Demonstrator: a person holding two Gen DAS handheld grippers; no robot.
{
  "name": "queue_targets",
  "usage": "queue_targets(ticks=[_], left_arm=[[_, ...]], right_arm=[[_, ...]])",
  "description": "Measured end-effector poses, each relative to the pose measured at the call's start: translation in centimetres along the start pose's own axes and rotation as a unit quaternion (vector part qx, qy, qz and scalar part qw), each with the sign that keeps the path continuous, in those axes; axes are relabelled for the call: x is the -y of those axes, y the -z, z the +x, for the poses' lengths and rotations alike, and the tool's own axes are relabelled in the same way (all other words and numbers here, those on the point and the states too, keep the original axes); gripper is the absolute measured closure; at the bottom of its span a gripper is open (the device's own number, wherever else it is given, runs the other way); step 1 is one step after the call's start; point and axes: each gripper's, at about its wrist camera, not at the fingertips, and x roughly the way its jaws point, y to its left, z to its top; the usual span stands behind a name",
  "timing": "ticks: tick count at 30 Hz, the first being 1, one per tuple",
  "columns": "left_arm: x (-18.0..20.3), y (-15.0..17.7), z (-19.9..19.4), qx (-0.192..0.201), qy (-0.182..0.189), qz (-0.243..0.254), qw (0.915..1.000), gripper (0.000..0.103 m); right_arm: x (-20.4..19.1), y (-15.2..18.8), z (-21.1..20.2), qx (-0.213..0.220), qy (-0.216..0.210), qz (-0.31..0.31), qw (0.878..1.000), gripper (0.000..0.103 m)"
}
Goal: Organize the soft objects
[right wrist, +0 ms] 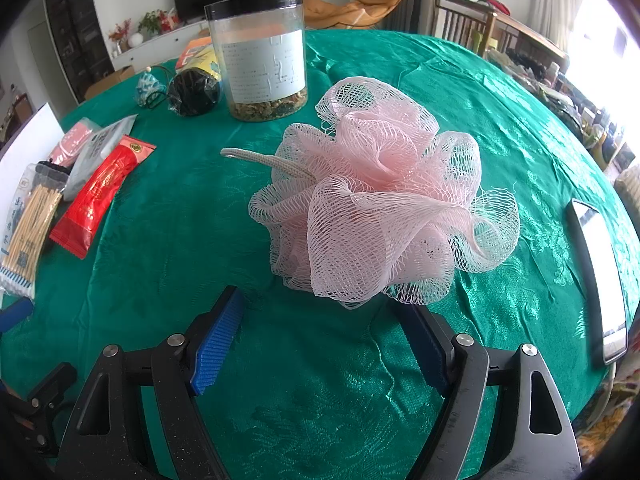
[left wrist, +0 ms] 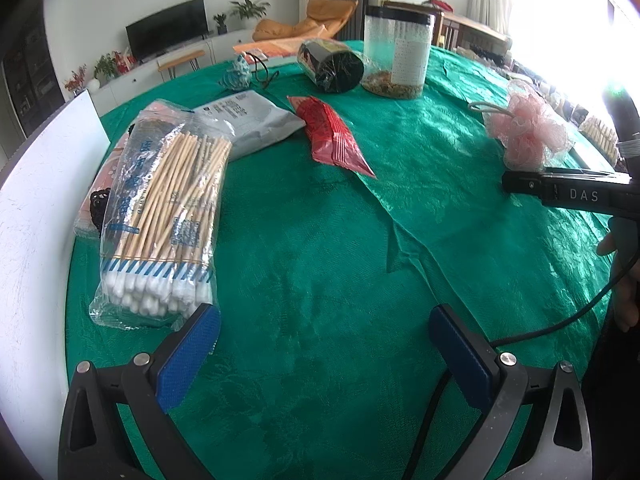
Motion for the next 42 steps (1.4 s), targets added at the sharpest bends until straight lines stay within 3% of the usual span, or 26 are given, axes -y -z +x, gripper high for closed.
queue_targets(ticks=[2, 5, 9, 12, 15, 17, 18, 19, 20, 21, 23, 25, 28, 33, 37, 42], left_arm=[[-0.4, -0.4, -0.8, -0.014, 0.019, -0.015, 0.9996, 0.000], [-1.0, -1.6, -3.4, 0.021, 0.035, -0.035, 0.9985, 0.000], [-0.7, -5.2, -3.7, 0.033, 0.016, -0.034, 0.9987, 0.000], [0.6, -8.2, -0.7, 0.010, -0.008, -0.022, 0.9997, 0.001], [1.2, -10.0, 3.2, -0.025, -0.031, -0.015, 0.9991, 0.021], [1.4, -10.7, 5.3, -0.043, -0.039, -0.022, 0.9981, 0.024], [1.4, -10.8, 6.0, -0.048, -0.040, -0.026, 0.9977, 0.031], [1.4, -11.0, 6.6, -0.054, -0.037, -0.029, 0.9974, 0.046], [1.2, -11.0, 6.8, -0.056, -0.025, -0.033, 0.9976, 0.052], [1.1, -11.1, 6.6, -0.056, -0.024, -0.035, 0.9975, 0.075], [0.5, -11.3, 5.8, -0.045, -0.021, -0.036, 0.9981, 0.075], [-0.2, -11.8, 4.5, -0.025, 0.002, -0.047, 0.9986, 0.075], [-1.4, -13.0, 2.4, 0.000, 0.034, -0.074, 0.9966, 0.075], [-3.6, -13.8, -2.3, 0.042, 0.071, -0.107, 0.9908, 0.075], [-7.5, -12.1, -7.4, 0.077, 0.061, -0.129, 0.9868, 0.075], [-14.8, -6.7, -13.9, 0.090, -0.016, -0.164, 0.9822, 0.075]], right_arm=[[0.3, 0.0, -0.1, 0.001, -0.007, 0.004, 1.000, 0.022], [1.4, 0.4, -1.0, -0.017, -0.052, 0.027, 0.998, 0.022], [3.9, 2.1, -2.7, -0.040, -0.102, 0.061, 0.992, 0.022], [6.3, 2.1, -4.4, -0.020, -0.088, 0.073, 0.993, 0.022], [7.0, 0.0, -5.8, 0.017, -0.078, 0.077, 0.994, 0.022], [6.4, -2.3, -5.8, 0.033, -0.084, 0.065, 0.994, 0.022], [5.7, -3.4, -5.2, 0.032, -0.082, 0.048, 0.995, 0.022], [4.8, -4.4, -4.1, 0.027, -0.075, 0.026, 0.996, 0.022], [3.9, -5.1, -3.1, 0.023, -0.070, 0.005, 0.997, 0.022], [3.2, -5.6, -1.8, 0.014, -0.068, -0.020, 0.997, 0.026], [2.7, -5.9, 0.7, -0.035, -0.059, -0.050, 0.996, 0.067], [4.3, -6.8, 1.2, -0.042, -0.076, -0.011, 0.996, 0.069], [7.4, -9.8, 0.0, 0.006, -0.063, 0.053, 0.997, 0.070], [10.6, -14.8, -2.8, 0.084, -0.069, 0.132, 0.985, 0.070], [6.7, -16.5, -6.8, 0.126, -0.095, 0.091, 0.983, 0.070], [-3.5, -14.9, -12.2, 0.131, -0.196, 0.000, 0.972, 0.070]])
